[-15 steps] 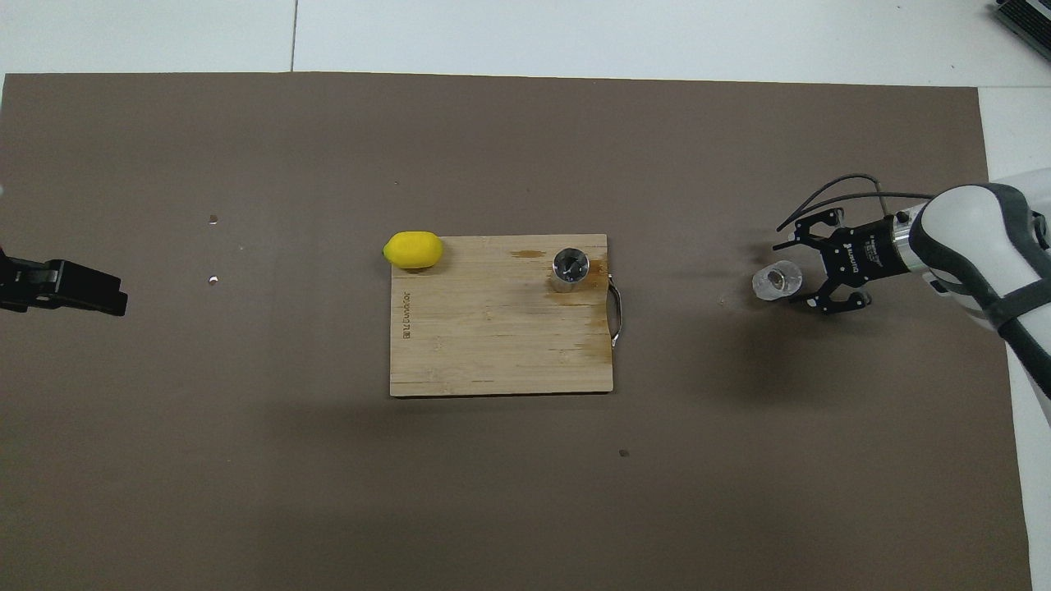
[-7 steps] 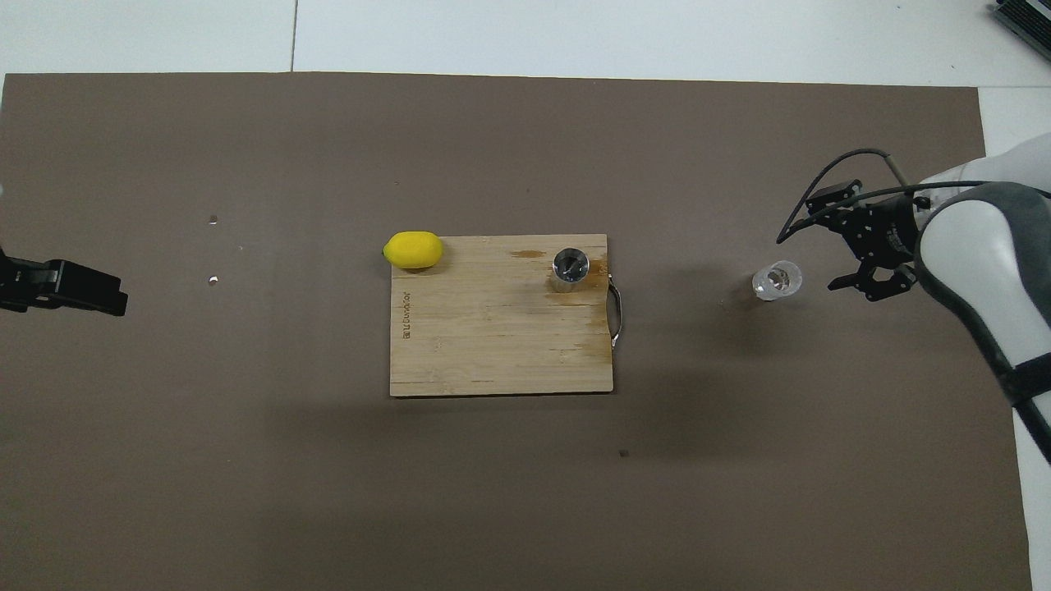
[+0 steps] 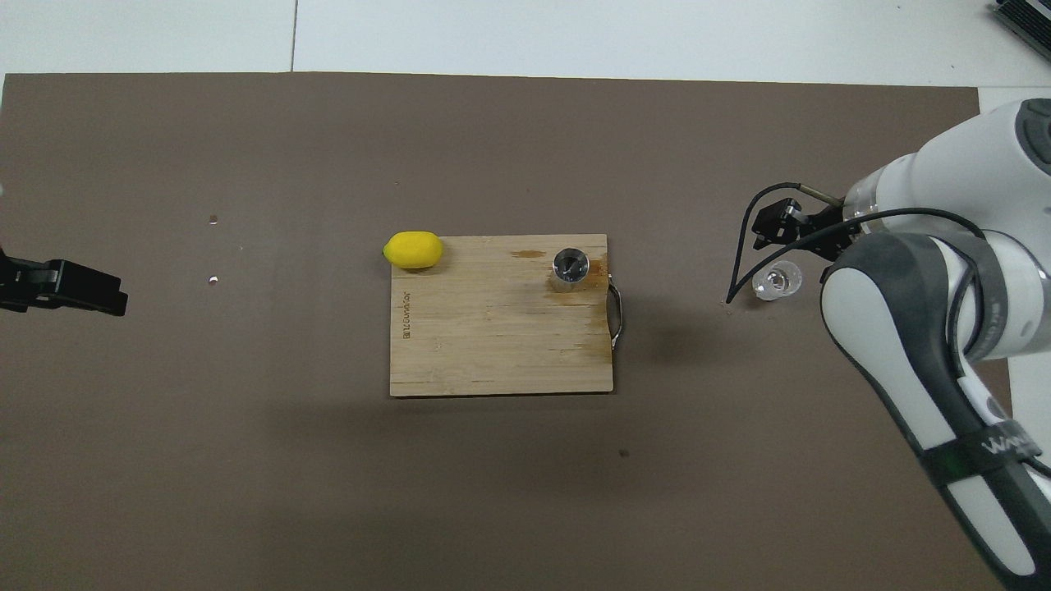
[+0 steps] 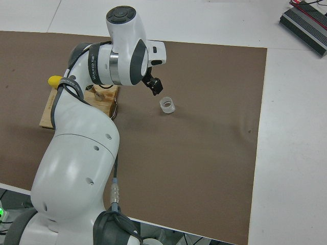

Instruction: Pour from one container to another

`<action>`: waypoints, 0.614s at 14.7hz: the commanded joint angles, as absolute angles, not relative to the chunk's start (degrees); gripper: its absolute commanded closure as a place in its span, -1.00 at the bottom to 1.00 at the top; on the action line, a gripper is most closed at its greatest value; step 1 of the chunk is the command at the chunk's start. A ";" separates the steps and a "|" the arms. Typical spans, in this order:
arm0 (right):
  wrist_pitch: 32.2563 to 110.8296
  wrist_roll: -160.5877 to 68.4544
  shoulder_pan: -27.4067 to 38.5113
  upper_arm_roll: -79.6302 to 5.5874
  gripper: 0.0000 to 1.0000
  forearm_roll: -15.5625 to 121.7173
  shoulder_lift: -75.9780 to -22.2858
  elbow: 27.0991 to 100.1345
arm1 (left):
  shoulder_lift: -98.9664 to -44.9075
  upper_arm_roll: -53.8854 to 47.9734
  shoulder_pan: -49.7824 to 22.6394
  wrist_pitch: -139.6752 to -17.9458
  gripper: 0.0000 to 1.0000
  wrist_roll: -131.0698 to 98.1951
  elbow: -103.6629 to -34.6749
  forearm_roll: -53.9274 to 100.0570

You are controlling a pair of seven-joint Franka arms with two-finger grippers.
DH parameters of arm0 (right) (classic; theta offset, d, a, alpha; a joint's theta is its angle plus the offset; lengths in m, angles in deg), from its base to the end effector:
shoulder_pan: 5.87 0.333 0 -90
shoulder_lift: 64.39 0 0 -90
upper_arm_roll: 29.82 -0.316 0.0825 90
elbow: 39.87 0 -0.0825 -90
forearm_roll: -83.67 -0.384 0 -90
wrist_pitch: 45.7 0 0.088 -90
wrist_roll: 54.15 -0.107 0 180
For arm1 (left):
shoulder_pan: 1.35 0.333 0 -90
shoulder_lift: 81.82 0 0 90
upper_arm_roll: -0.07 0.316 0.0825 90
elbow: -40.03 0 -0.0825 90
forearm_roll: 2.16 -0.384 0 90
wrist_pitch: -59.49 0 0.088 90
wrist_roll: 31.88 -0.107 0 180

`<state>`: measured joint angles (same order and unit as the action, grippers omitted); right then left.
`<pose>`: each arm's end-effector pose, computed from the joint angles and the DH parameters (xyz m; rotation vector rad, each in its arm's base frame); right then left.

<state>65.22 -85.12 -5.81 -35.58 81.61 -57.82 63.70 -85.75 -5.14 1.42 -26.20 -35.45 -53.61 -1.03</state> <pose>0.5933 0.0609 0.4773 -3.0155 0.6938 0.0013 0.5239 -0.0263 0.6253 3.1211 -0.1644 -0.1099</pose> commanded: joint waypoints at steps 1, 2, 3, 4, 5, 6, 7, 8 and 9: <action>60.23 -77.82 -6.22 -35.88 -0.98 83.49 -62.62 62.18 | -86.66 -5.29 1.72 -25.59 -1.00 -35.66 -54.28 -1.63; 57.94 -75.79 -6.31 -35.89 -0.98 83.49 -62.80 60.08 | -86.66 -5.38 1.72 -25.59 -1.00 -35.66 -54.28 -1.63; 55.48 -74.38 -6.49 -35.89 -0.98 83.75 -62.72 57.88 | -86.66 -5.29 1.72 -25.59 -1.00 -35.66 -54.28 -1.63; 53.63 -73.50 -6.66 -35.89 -0.98 84.36 -62.54 56.12 | -86.66 -5.29 1.72 -25.59 -1.00 -35.66 -54.28 -1.63; 52.31 -72.88 -6.75 -35.89 -0.98 84.98 -62.45 54.89 | -86.66 -5.38 1.72 -25.59 -1.00 -35.66 -54.28 -1.63; 50.99 -72.61 -6.75 -35.89 -0.98 85.07 -62.54 54.00 | -86.66 -5.38 1.72 -25.59 -1.00 -35.66 -54.28 -1.63; 49.76 -72.44 -6.75 -35.89 -0.98 85.07 -62.63 53.21 | -86.66 -5.38 1.72 -25.59 -1.00 -35.66 -54.28 -1.63; 48.53 -71.48 -7.10 -35.71 -0.98 85.07 -62.63 52.16 | -86.66 -5.38 1.72 -25.59 -1.00 -35.66 -54.28 -1.63; 47.12 -70.25 -7.19 -35.36 -0.98 84.90 -62.71 51.54 | -86.66 -5.38 1.72 -25.59 -1.00 -35.66 -54.28 -1.63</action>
<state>49.91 -73.16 -6.27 -35.31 83.85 -63.69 54.23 -85.75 -5.14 1.42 -26.20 -35.45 -53.61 -1.03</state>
